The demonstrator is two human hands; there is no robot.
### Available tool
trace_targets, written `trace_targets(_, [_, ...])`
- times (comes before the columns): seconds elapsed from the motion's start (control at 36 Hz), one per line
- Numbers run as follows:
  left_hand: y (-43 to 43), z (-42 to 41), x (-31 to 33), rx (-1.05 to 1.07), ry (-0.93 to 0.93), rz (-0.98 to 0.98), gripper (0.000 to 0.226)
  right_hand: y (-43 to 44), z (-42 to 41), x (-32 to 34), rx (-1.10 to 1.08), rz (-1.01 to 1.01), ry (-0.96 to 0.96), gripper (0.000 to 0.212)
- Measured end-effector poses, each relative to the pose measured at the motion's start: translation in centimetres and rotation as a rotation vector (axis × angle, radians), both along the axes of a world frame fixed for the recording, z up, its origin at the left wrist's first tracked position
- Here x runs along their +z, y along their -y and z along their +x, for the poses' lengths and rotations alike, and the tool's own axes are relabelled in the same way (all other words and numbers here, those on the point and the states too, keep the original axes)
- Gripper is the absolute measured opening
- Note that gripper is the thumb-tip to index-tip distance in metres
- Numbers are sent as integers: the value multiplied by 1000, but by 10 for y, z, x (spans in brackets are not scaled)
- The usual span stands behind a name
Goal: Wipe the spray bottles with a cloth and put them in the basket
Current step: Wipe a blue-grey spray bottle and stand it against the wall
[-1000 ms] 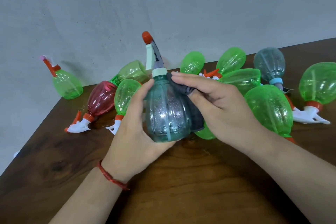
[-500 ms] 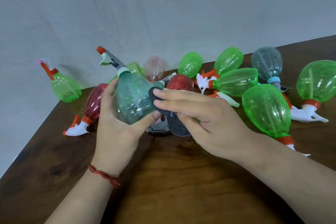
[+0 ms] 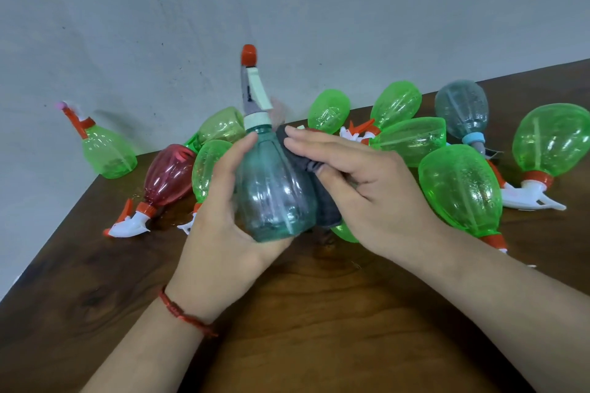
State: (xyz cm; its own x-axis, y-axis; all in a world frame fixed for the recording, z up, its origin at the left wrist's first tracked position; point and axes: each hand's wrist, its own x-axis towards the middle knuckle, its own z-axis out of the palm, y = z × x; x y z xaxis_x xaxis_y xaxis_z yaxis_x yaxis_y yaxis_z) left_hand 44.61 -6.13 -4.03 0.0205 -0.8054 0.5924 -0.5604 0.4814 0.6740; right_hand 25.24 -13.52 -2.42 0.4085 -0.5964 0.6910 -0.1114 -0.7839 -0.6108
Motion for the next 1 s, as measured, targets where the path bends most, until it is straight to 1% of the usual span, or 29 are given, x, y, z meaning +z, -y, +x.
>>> trace_targets(0.08, [1, 2, 2, 43, -148, 7, 113, -3, -1, -1, 29, -85, -72, 47])
trace_targets(0.17, [3, 5, 5, 58, -293, 16, 110, -5, -3, -2, 64, -148, -134, 48])
trace_targets(0.31, [4, 8, 7, 112, -366, 25, 106, -5, -2, -2, 89, -261, -236, 51])
trace_targets(0.36, [5, 10, 5, 128, -285, 13, 109, -5, -2, -2, 66, -270, -253, 51])
trace_targets(0.42, [6, 13, 1, 139, -148, -9, 111, -4, -2, -2, 40, -243, -241, 50])
trace_targets(0.5, [6, 16, -4, 103, 36, -30, 106, -1, -2, -3, 0, -186, -186, 47])
trace_targets(0.61, [5, 12, -1, 74, 309, -121, 100, 3, -2, 0, -41, -84, -77, 46])
trace_targets(0.69, [4, 8, 1, 74, 391, -145, 101, 4, -2, 2, -54, -65, -57, 47])
trace_targets(0.75, [4, 9, 0, 74, 341, -124, 103, 2, -3, 2, -31, -95, -69, 45])
trace_targets(0.86, [4, 12, -3, 85, 6, -12, 116, -1, -4, 0, 23, -181, -113, 45])
trace_targets(0.92, [4, 11, 0, 92, -146, 18, 115, -3, -4, -2, 41, -222, -142, 46])
trace_targets(1.0, [5, 12, 3, 109, -259, 29, 112, -3, -3, -3, 68, -269, -188, 50])
